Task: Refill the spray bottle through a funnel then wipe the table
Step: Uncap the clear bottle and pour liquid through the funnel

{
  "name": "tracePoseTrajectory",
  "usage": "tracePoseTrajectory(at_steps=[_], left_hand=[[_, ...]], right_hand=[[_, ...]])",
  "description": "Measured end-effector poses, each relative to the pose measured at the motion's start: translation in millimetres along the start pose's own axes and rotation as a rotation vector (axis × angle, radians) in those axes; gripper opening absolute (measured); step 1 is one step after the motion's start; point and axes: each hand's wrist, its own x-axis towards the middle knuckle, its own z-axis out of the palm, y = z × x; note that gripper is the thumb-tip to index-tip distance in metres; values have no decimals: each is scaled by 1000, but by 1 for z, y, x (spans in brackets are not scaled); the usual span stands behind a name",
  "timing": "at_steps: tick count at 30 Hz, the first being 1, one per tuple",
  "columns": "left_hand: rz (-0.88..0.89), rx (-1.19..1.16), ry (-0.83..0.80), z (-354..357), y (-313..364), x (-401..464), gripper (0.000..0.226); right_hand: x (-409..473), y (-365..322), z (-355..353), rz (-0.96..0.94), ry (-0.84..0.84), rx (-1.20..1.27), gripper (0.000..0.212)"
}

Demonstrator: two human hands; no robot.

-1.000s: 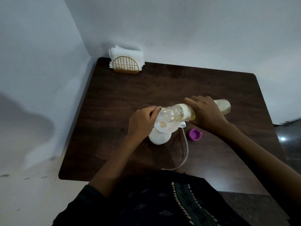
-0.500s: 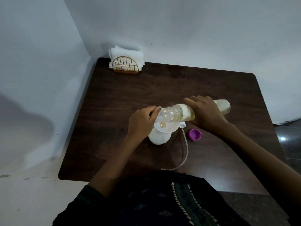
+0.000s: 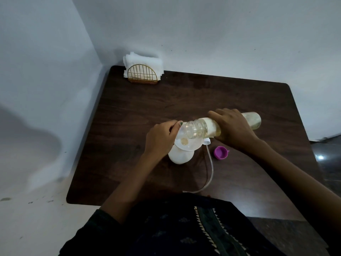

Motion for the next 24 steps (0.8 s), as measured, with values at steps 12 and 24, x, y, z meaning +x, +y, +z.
tracePoseTrajectory(at_steps=[12,24], left_hand=[[-5,3,0,0,0,0,34],[-10,8,-3,0,-3,0,34]], right_hand=[[0,-1,0,-5,-1,5,45],[0,-4,-2,-5,-29,16,44]])
